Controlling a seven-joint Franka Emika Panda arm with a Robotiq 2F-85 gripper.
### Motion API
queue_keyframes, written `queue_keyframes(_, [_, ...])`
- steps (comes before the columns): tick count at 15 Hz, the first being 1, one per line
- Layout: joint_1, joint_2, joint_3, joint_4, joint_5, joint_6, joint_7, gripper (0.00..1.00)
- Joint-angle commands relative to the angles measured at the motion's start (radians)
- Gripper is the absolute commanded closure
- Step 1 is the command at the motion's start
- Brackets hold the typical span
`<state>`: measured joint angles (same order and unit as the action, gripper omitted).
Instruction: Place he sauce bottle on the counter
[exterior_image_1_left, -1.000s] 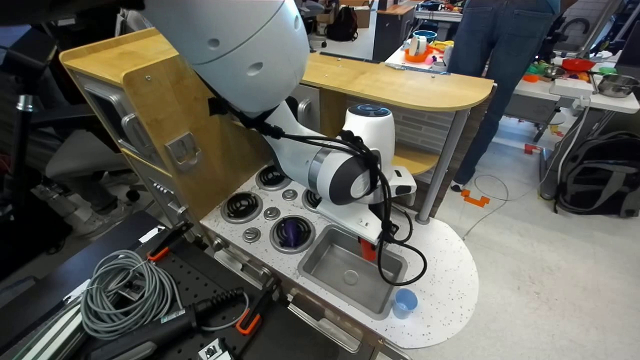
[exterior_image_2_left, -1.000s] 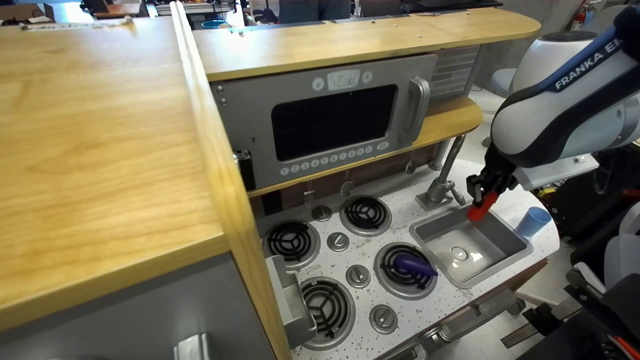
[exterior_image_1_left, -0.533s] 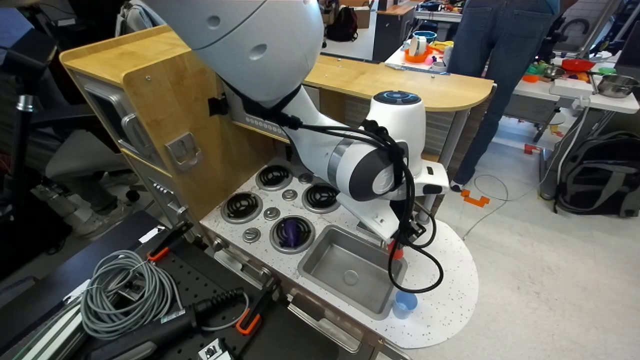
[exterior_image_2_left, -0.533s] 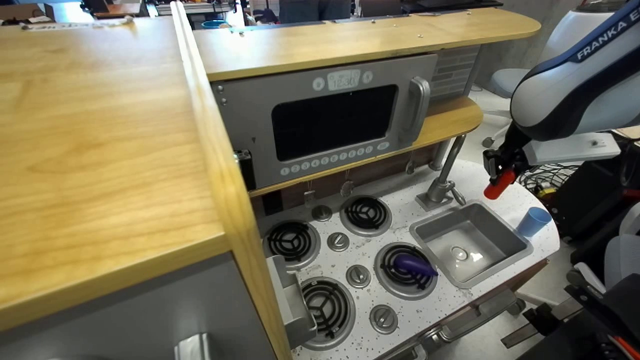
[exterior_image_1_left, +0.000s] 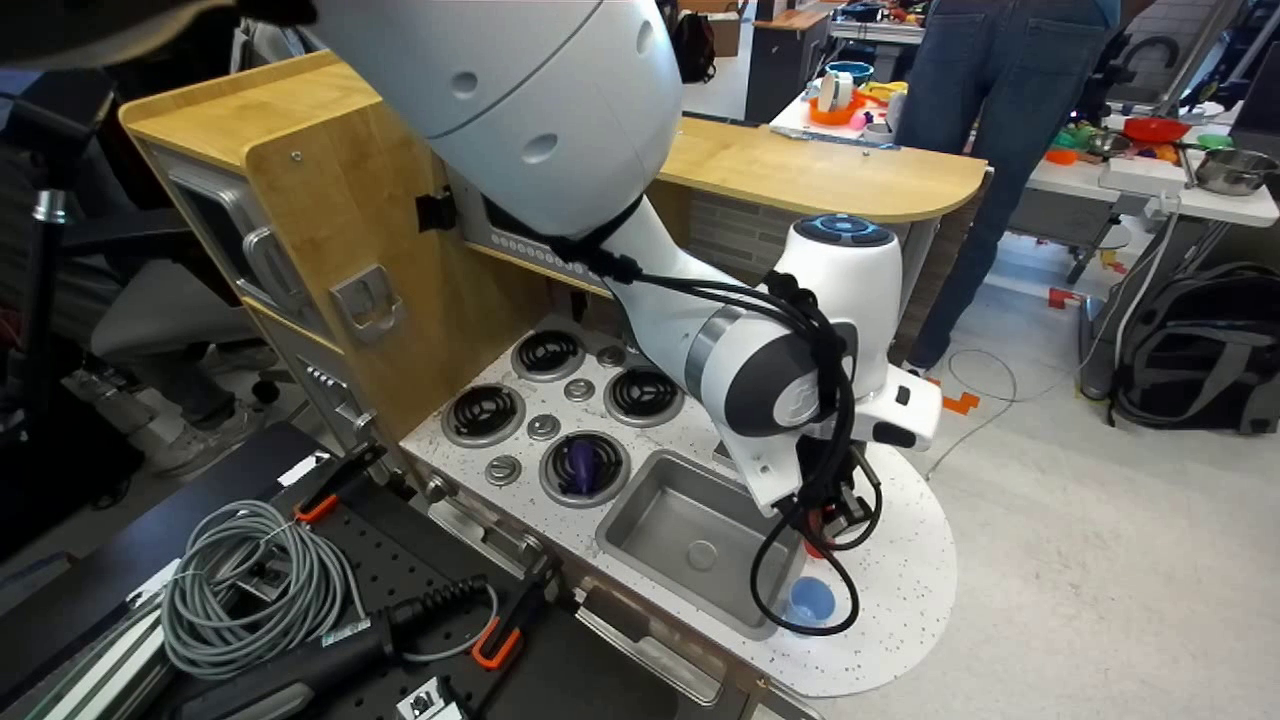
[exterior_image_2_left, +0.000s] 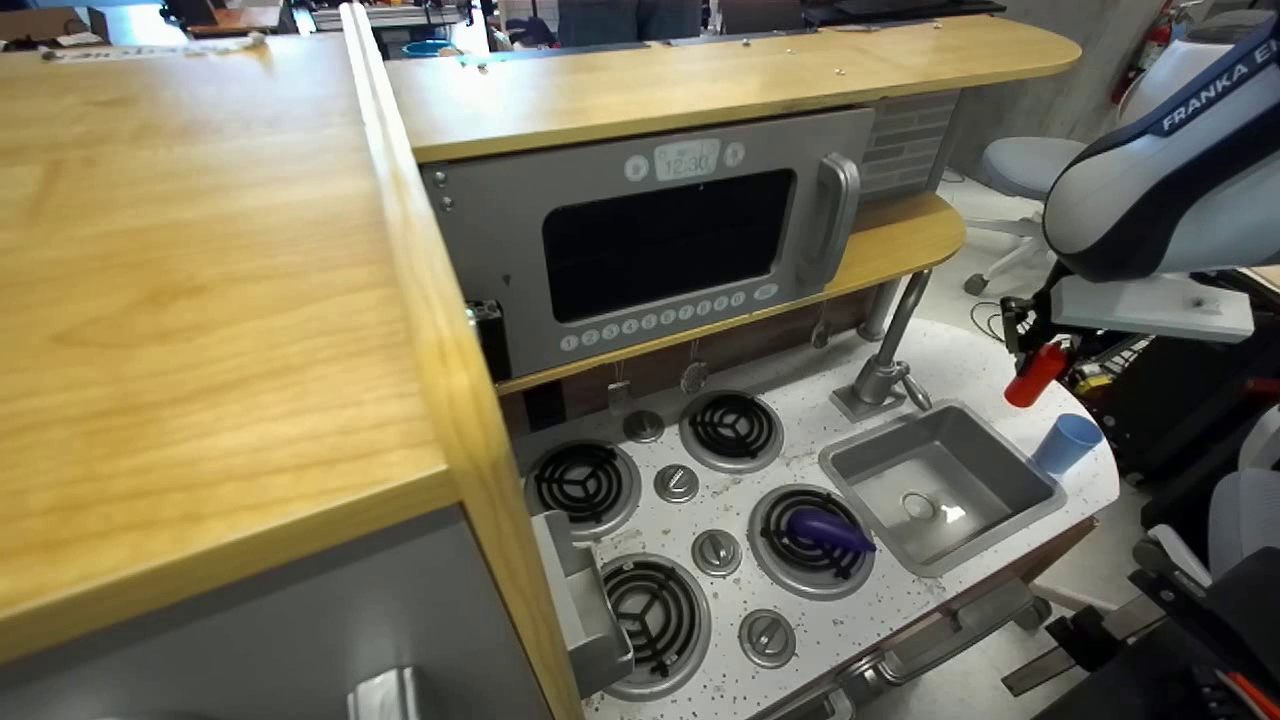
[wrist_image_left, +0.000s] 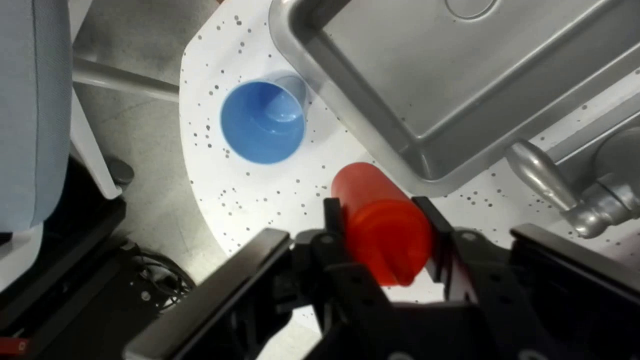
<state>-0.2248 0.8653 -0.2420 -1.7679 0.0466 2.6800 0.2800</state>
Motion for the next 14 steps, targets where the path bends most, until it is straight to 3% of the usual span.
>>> queue_keyframes(1, [0.0,0.065,-0.01,0.077,0.076,-0.07,0.092,0.87])
queue_keyframes(14, [-0.044,0.216,0.0,0.267,0.191,-0.165,0.225,0.87])
